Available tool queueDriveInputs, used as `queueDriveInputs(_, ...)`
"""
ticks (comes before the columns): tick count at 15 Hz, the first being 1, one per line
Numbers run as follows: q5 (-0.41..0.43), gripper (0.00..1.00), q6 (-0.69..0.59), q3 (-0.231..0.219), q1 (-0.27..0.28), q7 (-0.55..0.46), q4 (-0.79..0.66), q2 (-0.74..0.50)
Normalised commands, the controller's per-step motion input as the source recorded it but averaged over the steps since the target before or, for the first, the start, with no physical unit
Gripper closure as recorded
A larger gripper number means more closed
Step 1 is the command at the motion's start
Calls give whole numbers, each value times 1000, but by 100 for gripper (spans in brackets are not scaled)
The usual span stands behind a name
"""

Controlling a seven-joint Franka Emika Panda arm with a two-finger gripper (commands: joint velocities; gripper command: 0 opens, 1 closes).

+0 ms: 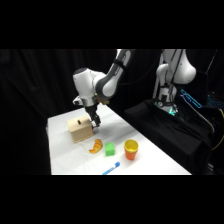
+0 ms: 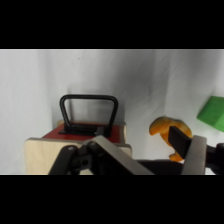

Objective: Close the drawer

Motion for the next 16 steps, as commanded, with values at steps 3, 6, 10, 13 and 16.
queueDriveInputs(3, -10, 0, -448, -11, 42, 54, 188, -193)
queueDriveInputs(6, 43, 0, -431, 3, 22, 27, 254, -141)
queueDriveInputs(10, 75, 0, -388, 15, 26, 10, 215, -157)
queueDriveInputs(13, 122, 0, -340, 21, 15, -41, 171, -150)
queueDriveInputs(16, 200, 0, -316, 27, 22, 43, 137, -161)
